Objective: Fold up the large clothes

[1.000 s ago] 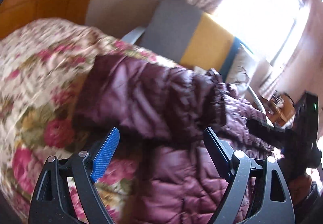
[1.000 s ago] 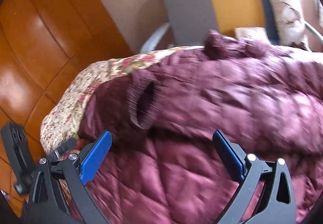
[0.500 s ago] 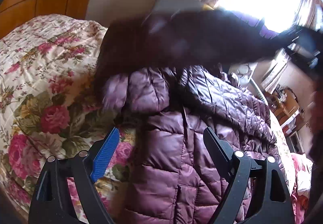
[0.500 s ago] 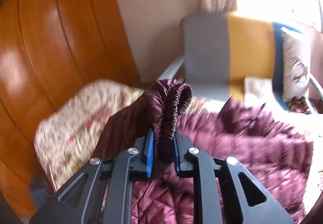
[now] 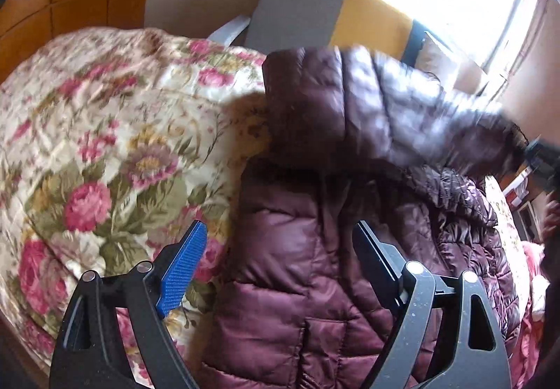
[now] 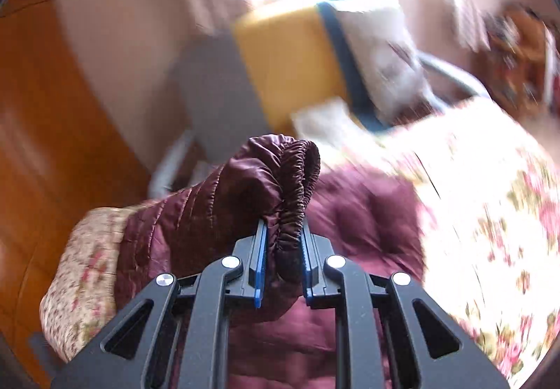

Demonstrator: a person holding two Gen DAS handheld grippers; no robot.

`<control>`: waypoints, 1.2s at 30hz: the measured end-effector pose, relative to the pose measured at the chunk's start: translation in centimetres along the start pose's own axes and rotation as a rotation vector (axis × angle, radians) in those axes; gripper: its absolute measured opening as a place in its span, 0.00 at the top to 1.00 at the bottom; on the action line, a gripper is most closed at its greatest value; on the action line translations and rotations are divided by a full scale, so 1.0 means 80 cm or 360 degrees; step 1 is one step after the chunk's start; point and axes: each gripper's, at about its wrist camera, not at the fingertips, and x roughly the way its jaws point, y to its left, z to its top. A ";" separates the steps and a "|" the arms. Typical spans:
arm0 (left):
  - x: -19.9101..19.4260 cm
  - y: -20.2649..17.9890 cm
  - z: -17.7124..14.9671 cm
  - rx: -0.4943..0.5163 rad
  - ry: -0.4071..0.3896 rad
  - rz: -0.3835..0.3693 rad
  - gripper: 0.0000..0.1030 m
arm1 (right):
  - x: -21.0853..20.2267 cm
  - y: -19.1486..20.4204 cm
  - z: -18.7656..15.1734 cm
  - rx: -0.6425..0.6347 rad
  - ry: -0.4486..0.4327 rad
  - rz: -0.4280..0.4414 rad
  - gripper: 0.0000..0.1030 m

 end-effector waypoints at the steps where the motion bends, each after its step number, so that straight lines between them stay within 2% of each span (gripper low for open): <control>1: -0.004 -0.004 0.004 0.0023 -0.0018 0.0000 0.18 | 0.012 -0.017 -0.009 0.0044 0.0044 -0.0028 0.85; 3: -0.013 -0.012 0.019 0.0065 -0.0062 -0.0019 0.18 | 0.034 -0.048 -0.025 0.0130 0.0118 -0.0070 0.85; 6: -0.017 -0.020 0.046 0.0094 -0.0121 -0.0034 0.18 | 0.042 -0.071 -0.037 0.0194 0.0151 -0.0062 0.83; 8: -0.016 -0.025 0.065 0.0108 -0.0156 -0.0039 0.18 | 0.034 -0.074 -0.035 0.0189 0.0145 -0.0087 0.74; 9: -0.014 -0.028 0.077 0.0109 -0.0184 -0.0041 0.18 | 0.030 -0.076 -0.033 0.0175 0.0129 -0.0117 0.66; 10: -0.012 -0.030 0.088 0.0107 -0.0207 -0.0048 0.18 | 0.020 -0.073 -0.031 0.0155 0.0095 -0.0175 0.49; 12: -0.004 -0.036 0.108 0.0109 -0.0240 -0.0068 0.18 | 0.000 -0.061 -0.026 0.0110 -0.0014 -0.0215 0.36; 16: 0.023 -0.057 0.144 0.0135 -0.0266 -0.0109 0.18 | -0.008 -0.015 -0.006 -0.0066 -0.0090 -0.0176 0.31; 21: 0.079 -0.091 0.180 0.0192 -0.0236 -0.0128 0.18 | 0.059 0.030 0.009 -0.0227 0.0009 -0.0217 0.31; 24: 0.123 -0.102 0.189 0.0215 -0.0150 -0.0107 0.18 | 0.097 0.030 0.004 -0.0282 0.0078 -0.0296 0.27; 27: 0.168 -0.097 0.181 0.0223 -0.0040 -0.0039 0.23 | 0.128 0.021 -0.016 -0.0367 0.0143 -0.0338 0.25; 29: 0.189 -0.091 0.164 0.0268 0.0000 -0.0004 0.23 | 0.141 0.014 -0.032 -0.0421 0.0125 -0.0322 0.24; 32: 0.197 -0.084 0.142 0.0317 -0.0043 0.0011 0.23 | 0.149 0.000 -0.046 -0.0378 0.0103 -0.0256 0.23; 36: 0.207 -0.072 0.132 0.0258 -0.0055 -0.0026 0.23 | 0.158 -0.007 -0.055 -0.0373 0.0078 -0.0243 0.23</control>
